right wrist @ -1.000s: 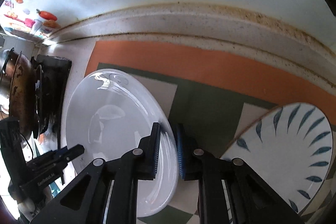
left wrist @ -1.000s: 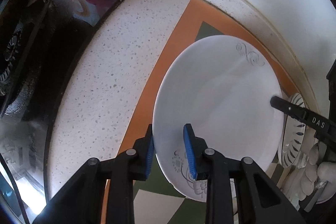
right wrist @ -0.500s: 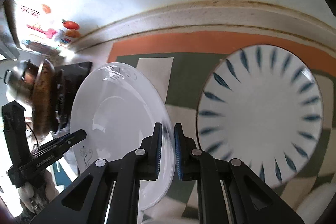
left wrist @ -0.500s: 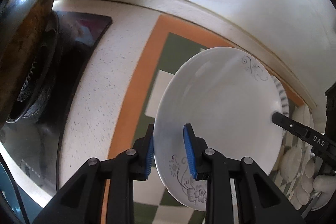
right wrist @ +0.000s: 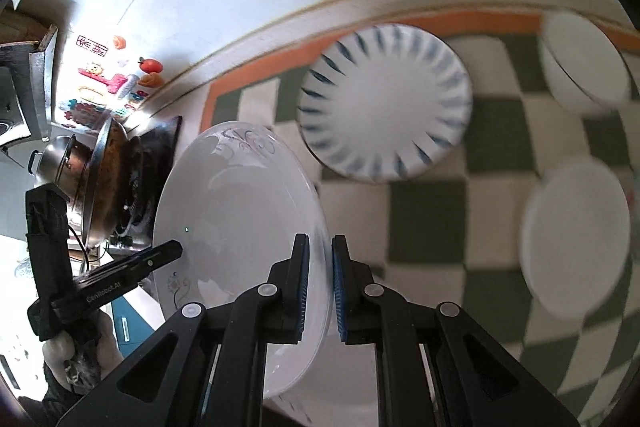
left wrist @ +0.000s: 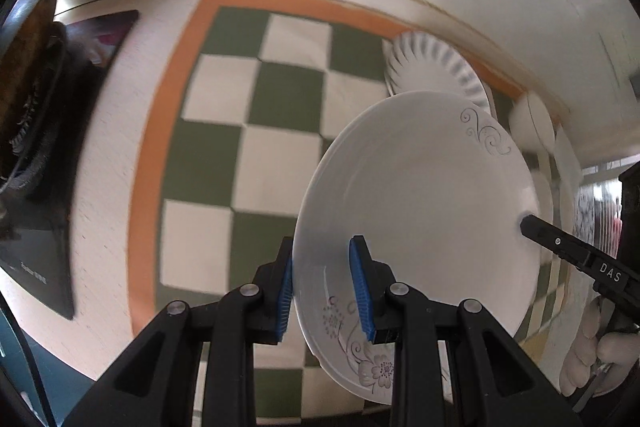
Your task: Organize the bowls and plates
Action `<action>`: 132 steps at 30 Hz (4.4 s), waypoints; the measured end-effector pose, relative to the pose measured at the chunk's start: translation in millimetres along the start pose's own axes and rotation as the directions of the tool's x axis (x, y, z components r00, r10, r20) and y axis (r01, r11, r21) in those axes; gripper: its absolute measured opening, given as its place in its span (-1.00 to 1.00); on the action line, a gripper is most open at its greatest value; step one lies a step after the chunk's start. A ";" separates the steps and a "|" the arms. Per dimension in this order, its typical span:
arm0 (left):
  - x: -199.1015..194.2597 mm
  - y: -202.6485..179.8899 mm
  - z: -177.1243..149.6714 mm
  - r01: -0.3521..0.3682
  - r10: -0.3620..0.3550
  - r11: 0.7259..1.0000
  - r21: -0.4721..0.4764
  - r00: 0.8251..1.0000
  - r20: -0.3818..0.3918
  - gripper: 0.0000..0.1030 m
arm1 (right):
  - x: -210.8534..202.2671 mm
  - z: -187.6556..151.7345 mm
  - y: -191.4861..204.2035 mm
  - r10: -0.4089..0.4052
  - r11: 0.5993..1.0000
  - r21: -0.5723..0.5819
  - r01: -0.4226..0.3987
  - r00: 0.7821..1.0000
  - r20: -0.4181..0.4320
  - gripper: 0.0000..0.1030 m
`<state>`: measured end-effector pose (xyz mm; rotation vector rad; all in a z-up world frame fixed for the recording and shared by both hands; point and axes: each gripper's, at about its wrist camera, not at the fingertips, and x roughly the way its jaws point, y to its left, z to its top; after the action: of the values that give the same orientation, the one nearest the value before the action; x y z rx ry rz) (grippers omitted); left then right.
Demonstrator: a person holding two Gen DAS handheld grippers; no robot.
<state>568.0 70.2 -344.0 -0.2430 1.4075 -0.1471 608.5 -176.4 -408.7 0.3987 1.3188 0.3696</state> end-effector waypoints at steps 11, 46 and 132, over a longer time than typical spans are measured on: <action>44.2 -36.1 -38.1 -0.020 0.029 0.996 0.085 0.994 -0.110 -0.53 | 4.0 -70.9 -67.3 -0.044 0.995 0.092 0.048 0.998 -0.044 -0.74; 83.0 -47.4 -52.4 -0.075 0.105 0.989 0.124 0.963 -0.250 -0.51 | 14.7 -89.2 -91.0 -0.045 0.990 0.128 0.056 0.995 -0.088 -0.76; -8.3 -66.7 7.3 -0.054 0.051 0.998 0.041 0.996 0.075 -0.74 | -19.5 35.9 -34.5 -0.070 0.997 -0.045 0.069 0.997 -0.022 -0.80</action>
<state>576.7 8.4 -318.1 -0.1740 1.3349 -0.1237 640.8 -218.5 -401.4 0.3111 1.3421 0.3452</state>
